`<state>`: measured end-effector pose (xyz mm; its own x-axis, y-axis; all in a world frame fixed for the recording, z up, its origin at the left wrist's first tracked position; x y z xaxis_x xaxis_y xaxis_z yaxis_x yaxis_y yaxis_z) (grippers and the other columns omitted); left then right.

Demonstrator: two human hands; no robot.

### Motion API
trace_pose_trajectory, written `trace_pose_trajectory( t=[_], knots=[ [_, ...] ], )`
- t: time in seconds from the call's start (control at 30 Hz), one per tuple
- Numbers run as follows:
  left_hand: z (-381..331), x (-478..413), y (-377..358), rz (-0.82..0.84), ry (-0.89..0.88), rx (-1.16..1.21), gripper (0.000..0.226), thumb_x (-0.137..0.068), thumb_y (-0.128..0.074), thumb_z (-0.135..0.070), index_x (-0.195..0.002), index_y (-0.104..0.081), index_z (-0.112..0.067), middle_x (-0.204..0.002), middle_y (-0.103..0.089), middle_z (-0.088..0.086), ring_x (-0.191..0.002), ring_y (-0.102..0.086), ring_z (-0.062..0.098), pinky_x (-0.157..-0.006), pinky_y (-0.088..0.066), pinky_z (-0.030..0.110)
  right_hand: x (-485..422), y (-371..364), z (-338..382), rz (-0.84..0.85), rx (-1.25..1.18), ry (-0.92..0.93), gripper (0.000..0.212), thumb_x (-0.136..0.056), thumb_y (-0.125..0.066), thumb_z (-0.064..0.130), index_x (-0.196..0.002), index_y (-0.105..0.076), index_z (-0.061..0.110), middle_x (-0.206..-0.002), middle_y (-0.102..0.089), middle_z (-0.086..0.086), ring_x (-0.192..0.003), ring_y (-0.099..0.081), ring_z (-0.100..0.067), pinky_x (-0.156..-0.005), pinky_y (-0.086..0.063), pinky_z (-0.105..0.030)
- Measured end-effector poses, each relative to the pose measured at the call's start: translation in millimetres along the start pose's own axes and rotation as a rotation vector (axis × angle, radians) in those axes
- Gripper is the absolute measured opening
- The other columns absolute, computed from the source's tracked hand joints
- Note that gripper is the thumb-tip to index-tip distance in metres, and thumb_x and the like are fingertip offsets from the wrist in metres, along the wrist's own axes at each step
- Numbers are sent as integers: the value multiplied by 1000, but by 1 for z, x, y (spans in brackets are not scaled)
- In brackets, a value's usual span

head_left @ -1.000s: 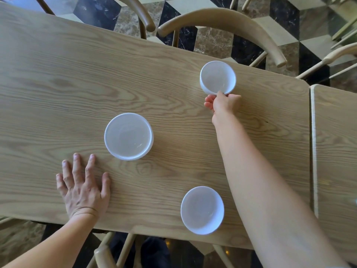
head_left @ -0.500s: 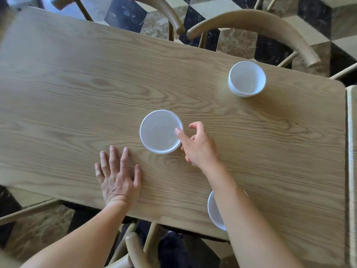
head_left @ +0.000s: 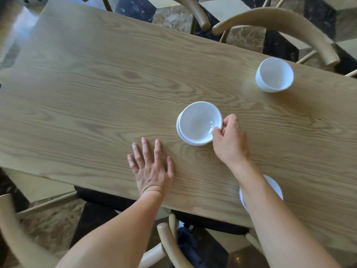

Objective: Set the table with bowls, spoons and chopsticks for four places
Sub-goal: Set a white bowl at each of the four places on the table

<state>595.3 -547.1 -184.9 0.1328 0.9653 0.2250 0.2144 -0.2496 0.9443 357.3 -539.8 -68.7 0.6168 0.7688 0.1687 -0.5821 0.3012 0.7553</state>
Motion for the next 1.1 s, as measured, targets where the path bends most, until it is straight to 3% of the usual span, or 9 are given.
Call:
trace_pose_trajectory(
  t=[0.07,0.17,0.23,0.33,0.4,0.53,0.67,0.83,1.1],
  knots=[
    [0,0,-1,7,-11,12,68,-94,-33,-54,-157,-24,-31,-170,-9,8,-155,4,35,-122,8,53,13,7,6,-90,-25,0,14,-91,-53,6,-90,-40,11,-65,-51,0,-66,-48,-28,-59,-24,-33],
    [0,-2,-2,49,-34,23,68,-96,-31,-54,-159,-19,-30,-170,-5,8,-154,10,33,-121,14,52,36,8,15,-162,-91,-60,11,-93,-48,9,-93,-37,12,-76,-62,-16,-73,-61,-37,-67,-46,-44],
    [0,-1,-2,110,-52,45,69,-97,-29,-53,-160,-14,-30,-170,3,9,-154,16,34,-119,20,52,57,2,23,-173,-148,-129,12,-94,-48,12,-93,-36,14,-80,-64,-21,-73,-63,-40,-67,-51,-50],
    [4,1,-3,213,-139,25,73,-97,-29,-53,-161,-6,-28,-169,14,11,-151,24,39,-116,26,53,92,-18,35,-173,-268,-219,17,-94,-48,14,-87,-37,24,-64,-65,-8,-50,-62,-22,-49,-44,-35],
    [14,-2,1,276,-277,-9,75,-96,-34,-57,-160,-6,-31,-169,14,9,-151,23,38,-116,23,52,115,-37,43,-142,-302,-258,21,-94,-49,16,-83,-37,29,-53,-63,2,-39,-54,-11,-45,-38,-26],
    [91,-34,29,246,-444,-141,76,-95,-27,-69,-159,-1,-39,-170,11,7,-154,15,35,-120,11,55,150,-79,62,-81,-386,-351,21,-93,-49,16,-82,-36,28,-60,-60,-6,-37,-50,-7,-39,-35,-25],
    [189,-92,67,164,-332,-202,77,-90,-15,-74,-159,-4,-41,-170,9,10,-154,12,37,-122,5,57,166,-131,85,30,-498,-439,21,-94,-46,9,-83,-34,22,-63,-54,-11,-32,-41,-9,-33,-29,-20],
    [281,-142,98,112,-98,-141,79,-87,-9,-80,-157,0,-45,-169,13,9,-154,17,34,-121,10,56,171,-192,118,176,-560,-495,22,-95,-42,6,-84,-30,21,-64,-47,-10,-30,-35,-8,-33,-25,-17],
    [308,-149,104,44,-88,-111,75,-90,-11,-77,-157,-3,-45,-170,8,5,-155,13,29,-121,11,52,164,-247,148,295,-545,-506,25,-97,-38,6,-82,-26,23,-68,-48,-9,-34,-38,-10,-33,-29,-19]
  ],
)
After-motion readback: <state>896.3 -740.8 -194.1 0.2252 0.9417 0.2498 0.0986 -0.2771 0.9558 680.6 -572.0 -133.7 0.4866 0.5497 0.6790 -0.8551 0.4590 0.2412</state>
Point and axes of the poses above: each hand's wrist, its own x-axis away from the middle knuckle, its own y-axis out of the back of the hand, z = x × y, the point moved 7 cm from there along -x, towards the middle knuckle
